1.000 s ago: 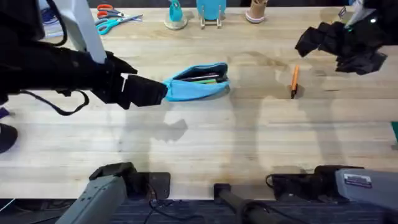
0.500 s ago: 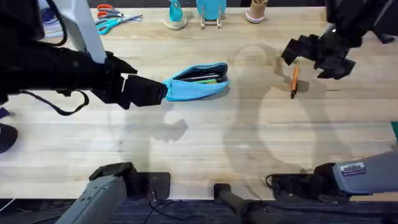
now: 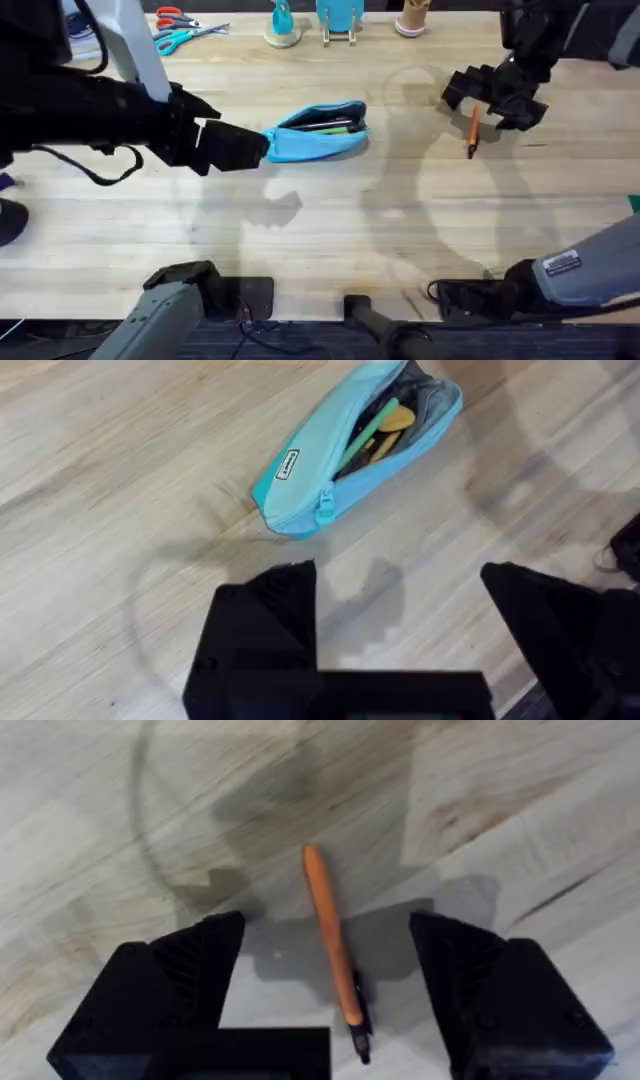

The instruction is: Unzip the bag, pick up the pens from the table one at a time and place them inside, then zip the bag closed.

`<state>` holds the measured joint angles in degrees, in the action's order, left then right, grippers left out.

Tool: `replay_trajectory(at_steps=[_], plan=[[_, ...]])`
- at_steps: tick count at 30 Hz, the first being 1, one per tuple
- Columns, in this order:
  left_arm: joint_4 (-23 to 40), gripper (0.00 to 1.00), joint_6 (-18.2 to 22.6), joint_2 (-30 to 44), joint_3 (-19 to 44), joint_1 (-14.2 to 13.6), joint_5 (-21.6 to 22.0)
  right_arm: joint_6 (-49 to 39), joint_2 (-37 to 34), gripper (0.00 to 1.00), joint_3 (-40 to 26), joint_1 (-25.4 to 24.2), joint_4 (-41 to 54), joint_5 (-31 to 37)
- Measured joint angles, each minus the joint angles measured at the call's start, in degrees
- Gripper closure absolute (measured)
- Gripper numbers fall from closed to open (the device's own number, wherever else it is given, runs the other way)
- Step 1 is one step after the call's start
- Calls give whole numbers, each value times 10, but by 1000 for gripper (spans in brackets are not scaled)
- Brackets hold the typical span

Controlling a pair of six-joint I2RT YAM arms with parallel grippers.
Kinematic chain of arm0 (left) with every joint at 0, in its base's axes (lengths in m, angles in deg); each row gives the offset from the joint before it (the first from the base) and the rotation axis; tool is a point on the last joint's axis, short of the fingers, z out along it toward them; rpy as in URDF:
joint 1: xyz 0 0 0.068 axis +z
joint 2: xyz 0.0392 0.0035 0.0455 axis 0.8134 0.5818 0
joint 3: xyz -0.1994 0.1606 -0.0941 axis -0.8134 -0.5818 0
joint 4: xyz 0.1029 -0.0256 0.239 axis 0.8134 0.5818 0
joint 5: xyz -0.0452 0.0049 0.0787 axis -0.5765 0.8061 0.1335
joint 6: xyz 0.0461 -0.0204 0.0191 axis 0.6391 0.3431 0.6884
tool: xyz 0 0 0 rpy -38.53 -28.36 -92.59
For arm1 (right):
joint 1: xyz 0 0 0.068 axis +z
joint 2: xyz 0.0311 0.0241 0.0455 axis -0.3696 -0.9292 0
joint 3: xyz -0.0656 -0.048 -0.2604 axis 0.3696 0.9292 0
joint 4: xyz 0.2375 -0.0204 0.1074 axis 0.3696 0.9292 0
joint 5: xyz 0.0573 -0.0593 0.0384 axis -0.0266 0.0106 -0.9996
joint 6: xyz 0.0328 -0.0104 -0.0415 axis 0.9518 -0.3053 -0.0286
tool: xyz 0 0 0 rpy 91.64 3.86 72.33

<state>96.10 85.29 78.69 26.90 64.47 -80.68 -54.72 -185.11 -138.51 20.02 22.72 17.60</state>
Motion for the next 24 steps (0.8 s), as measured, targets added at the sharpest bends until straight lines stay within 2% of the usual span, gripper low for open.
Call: replay_trajectory(at_steps=[5,13,15,16,20,21,24], plan=[[0,5,0,0,0,0,0,1,-16,14,-12,-1,-7,-21],[0,4,0,0,0,0,0,12,-24,196,-25,-1,4,-33],[0,5,0,0,0,0,0,14,-25,296,-26,0,4,-34],[0,5,0,0,0,0,0,15,-25,390,-26,0,5,-34],[0,5,0,0,0,0,0,16,-25,914,-28,-2,17,-25],[0,5,0,0,0,0,0,17,-25,949,-28,-4,18,-22],[0,5,0,0,0,0,0,17,-26,961,-31,-4,23,-21]])
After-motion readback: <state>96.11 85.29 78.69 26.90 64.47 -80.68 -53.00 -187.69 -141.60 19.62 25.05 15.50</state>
